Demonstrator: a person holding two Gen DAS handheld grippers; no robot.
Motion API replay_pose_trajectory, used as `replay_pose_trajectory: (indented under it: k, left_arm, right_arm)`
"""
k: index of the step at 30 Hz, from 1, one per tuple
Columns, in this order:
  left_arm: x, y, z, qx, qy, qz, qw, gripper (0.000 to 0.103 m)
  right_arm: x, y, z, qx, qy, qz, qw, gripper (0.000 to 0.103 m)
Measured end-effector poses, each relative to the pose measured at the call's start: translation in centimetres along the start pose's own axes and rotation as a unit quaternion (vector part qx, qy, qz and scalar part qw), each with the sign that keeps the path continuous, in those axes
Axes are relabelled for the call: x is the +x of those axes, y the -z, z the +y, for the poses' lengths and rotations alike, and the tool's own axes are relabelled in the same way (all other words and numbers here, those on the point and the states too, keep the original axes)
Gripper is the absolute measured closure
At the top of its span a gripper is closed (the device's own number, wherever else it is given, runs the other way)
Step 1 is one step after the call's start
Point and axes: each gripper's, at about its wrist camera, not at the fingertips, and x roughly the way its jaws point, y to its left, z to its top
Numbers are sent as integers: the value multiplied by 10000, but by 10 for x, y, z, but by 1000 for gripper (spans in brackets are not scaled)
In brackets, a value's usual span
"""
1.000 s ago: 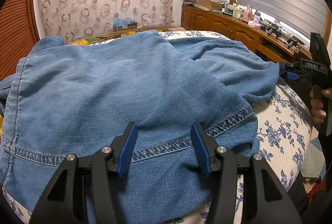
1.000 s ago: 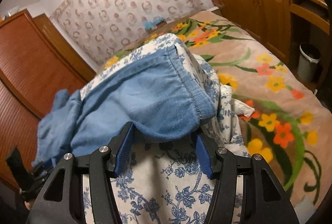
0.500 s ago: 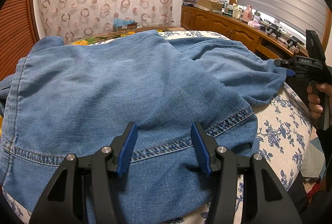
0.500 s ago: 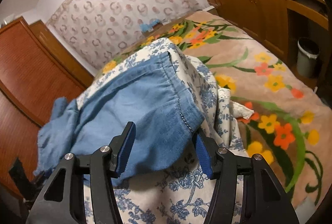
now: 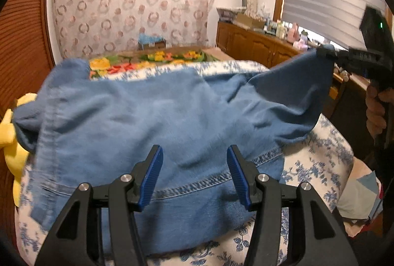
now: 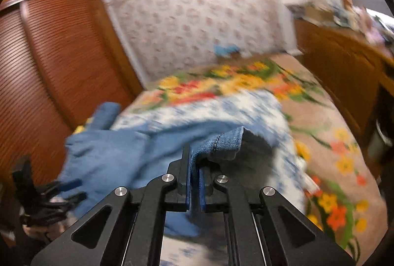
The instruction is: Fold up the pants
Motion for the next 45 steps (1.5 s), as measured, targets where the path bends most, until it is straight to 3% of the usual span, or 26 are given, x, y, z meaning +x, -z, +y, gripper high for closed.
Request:
replay_pose_trajectory:
  k: [7,10,14,20,24,30,36,45]
  left_arm:
    - [-34,-5,22,-148,-159,-286,9994,50]
    - [-40,-5,31,-213,-258,-309,9990,50]
    - [-42,0,41,-333,-303,-328,9984,50]
    - [-37,6,50,-444,-291,-268,9982,50]
    - [-32,9,49,-438,-286,-194,9984,50]
    - [-26,9,47,-415,-270,-143,9987,50]
    - [-14,6,47,-332,-298,-24,9990,50]
    - [32,9,45,-119,-376,540,9978,50]
  right_arm:
    - [15,-42,122,-1022,-992,-18,9898,101]
    - [31,-39,157,-1329,-1162,143,9842,101]
    - [61,-23,176,-1463,-1134,439,9817,98]
    - [110,16,163,-1479,-942,1268,9763,73]
    - [117,33,152,-1440,-911,1505,9738,64]
    - [95,35,144,-1508,-779,1333,9764,61]
    - [92,38,116,-1340,-343,1236,9826,59]
    - [105,66,70,-1017,191,1462,9838,56]
